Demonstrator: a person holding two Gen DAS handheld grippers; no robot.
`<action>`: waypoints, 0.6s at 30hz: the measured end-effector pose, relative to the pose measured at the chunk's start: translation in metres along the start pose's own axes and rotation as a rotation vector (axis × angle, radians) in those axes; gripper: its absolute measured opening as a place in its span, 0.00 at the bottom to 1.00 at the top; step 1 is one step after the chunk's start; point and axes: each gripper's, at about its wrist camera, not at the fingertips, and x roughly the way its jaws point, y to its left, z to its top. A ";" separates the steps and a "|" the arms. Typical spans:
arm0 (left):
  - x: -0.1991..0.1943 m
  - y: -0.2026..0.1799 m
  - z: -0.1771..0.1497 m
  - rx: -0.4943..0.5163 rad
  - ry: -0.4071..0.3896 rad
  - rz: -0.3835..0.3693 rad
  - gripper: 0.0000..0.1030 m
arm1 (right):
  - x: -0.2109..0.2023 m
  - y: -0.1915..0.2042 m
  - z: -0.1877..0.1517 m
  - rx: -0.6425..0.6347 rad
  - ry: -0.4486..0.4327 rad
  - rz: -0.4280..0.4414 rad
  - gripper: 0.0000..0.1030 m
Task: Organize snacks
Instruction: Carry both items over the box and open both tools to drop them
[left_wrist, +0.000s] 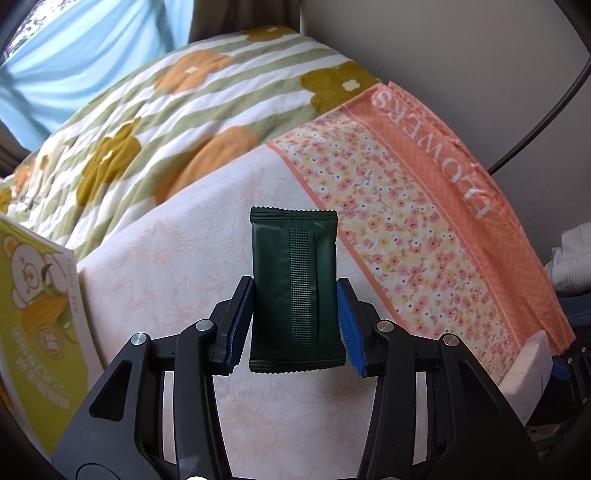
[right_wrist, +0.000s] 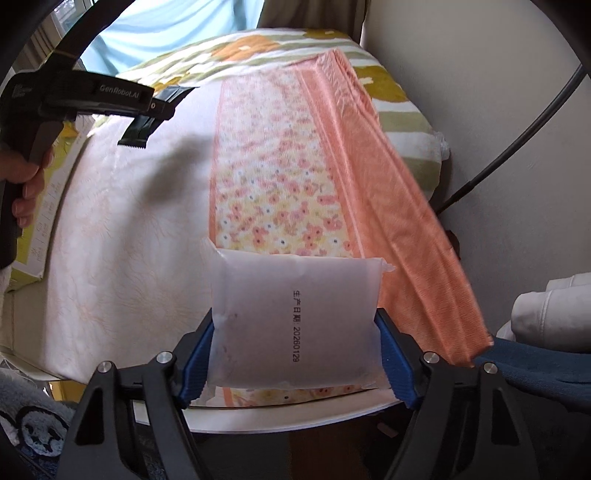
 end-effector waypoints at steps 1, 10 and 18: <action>-0.006 0.002 0.000 -0.008 -0.006 -0.003 0.40 | -0.004 0.002 0.001 -0.004 -0.008 0.000 0.73; -0.083 0.018 -0.004 -0.106 -0.117 -0.006 0.40 | -0.044 0.014 0.030 -0.081 -0.121 0.035 0.73; -0.176 0.063 -0.014 -0.235 -0.265 0.081 0.40 | -0.095 0.055 0.087 -0.255 -0.245 0.139 0.73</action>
